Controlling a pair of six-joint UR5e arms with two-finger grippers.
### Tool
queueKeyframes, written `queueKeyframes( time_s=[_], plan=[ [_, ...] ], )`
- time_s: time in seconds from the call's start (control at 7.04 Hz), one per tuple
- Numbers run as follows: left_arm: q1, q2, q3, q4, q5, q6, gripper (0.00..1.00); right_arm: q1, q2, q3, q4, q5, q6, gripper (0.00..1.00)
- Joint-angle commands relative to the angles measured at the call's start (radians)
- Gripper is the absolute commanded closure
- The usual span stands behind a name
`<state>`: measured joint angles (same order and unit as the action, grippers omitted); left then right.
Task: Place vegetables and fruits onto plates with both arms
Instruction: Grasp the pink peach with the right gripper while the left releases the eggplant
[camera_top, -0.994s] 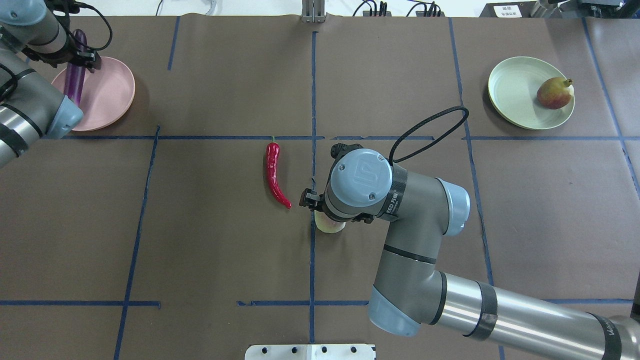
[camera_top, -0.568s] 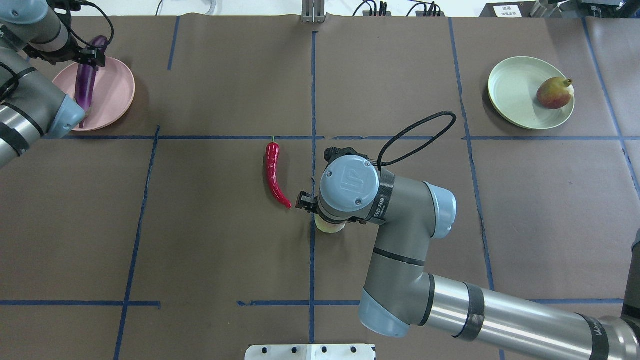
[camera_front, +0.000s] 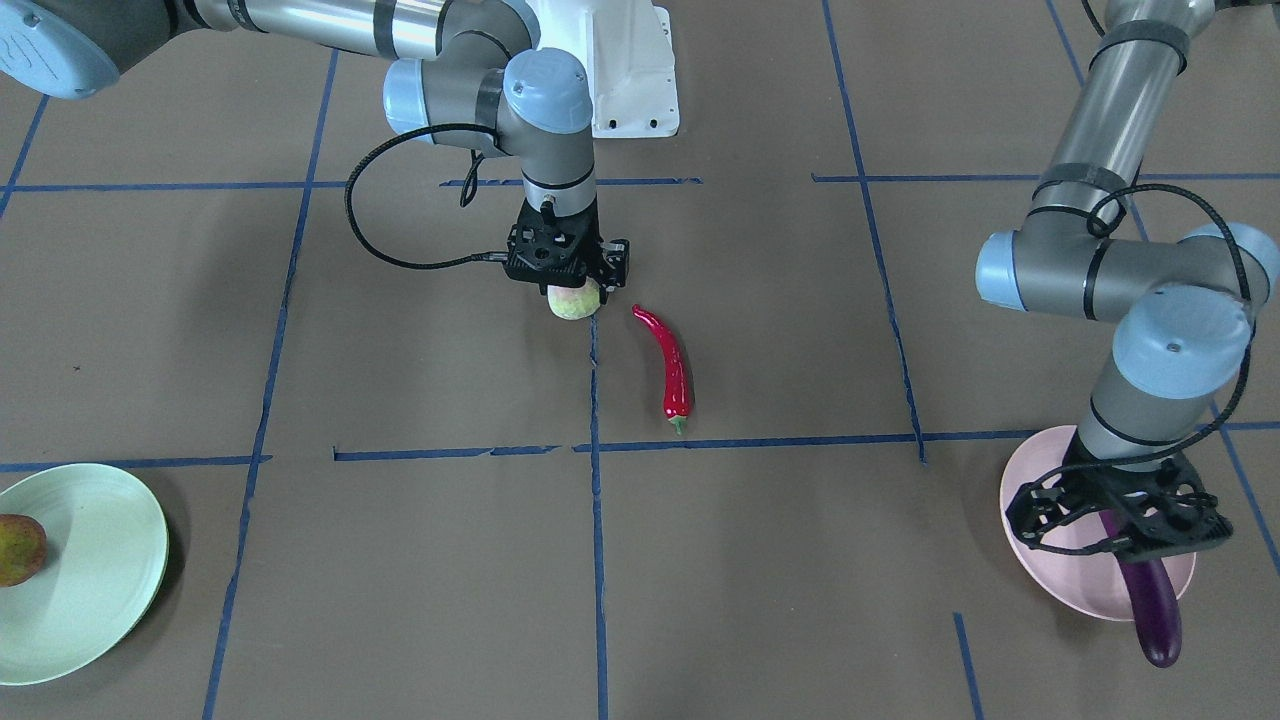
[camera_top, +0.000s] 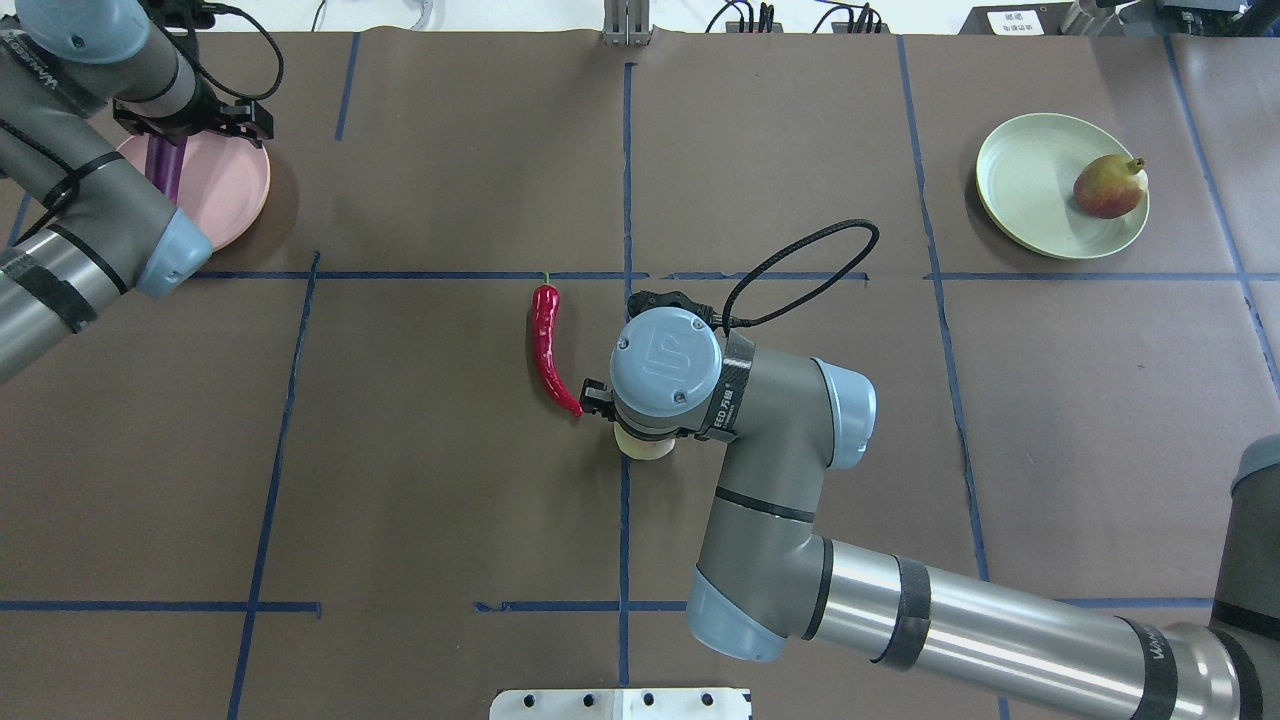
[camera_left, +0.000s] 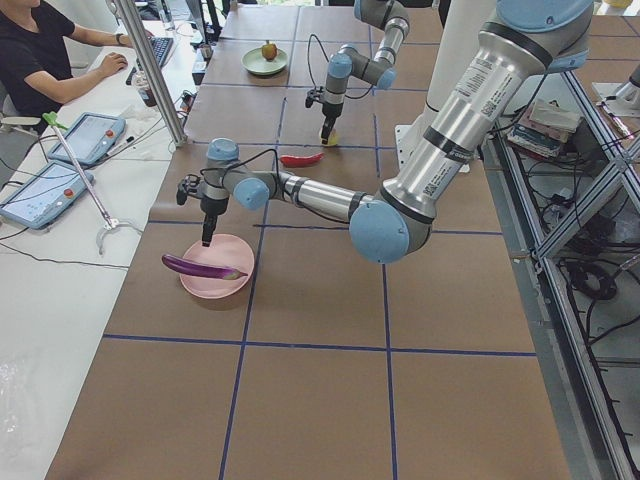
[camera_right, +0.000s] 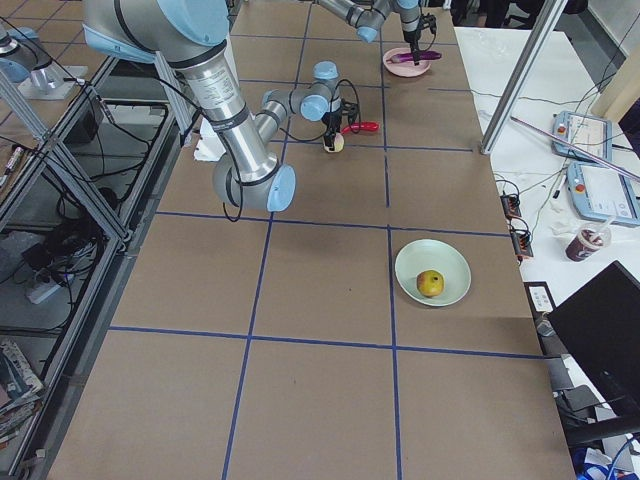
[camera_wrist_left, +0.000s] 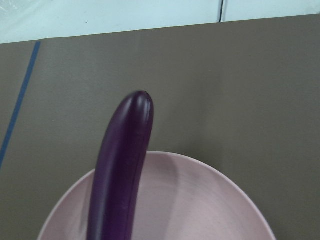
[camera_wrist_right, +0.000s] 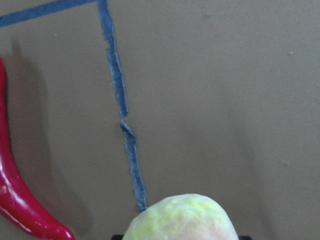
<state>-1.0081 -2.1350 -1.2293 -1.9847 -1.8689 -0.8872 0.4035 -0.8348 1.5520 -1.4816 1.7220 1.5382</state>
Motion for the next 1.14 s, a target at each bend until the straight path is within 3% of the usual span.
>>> queueKeyframes(
  time_s=[0.0,0.43,0.57,0.85,0.99],
  plan=[
    [0.109,0.001,-0.134,0.004,-0.088,-0.181,0.0,0.07,-0.029,0.099,-0.069,0.013,-0.024,1.0],
    [0.264,-0.002,-0.266,0.012,-0.081,-0.434,0.0,0.323,-0.125,0.07,-0.08,0.018,-0.386,1.0],
    [0.288,-0.003,-0.275,0.012,-0.078,-0.472,0.0,0.398,-0.127,-0.035,-0.075,0.016,-0.436,1.0],
    [0.328,-0.035,-0.295,0.015,-0.076,-0.543,0.0,0.538,-0.13,-0.262,0.099,0.011,-0.483,1.0],
    [0.353,-0.049,-0.295,0.017,-0.056,-0.558,0.0,0.584,-0.13,-0.321,0.128,0.01,-0.545,1.0]
  ],
)
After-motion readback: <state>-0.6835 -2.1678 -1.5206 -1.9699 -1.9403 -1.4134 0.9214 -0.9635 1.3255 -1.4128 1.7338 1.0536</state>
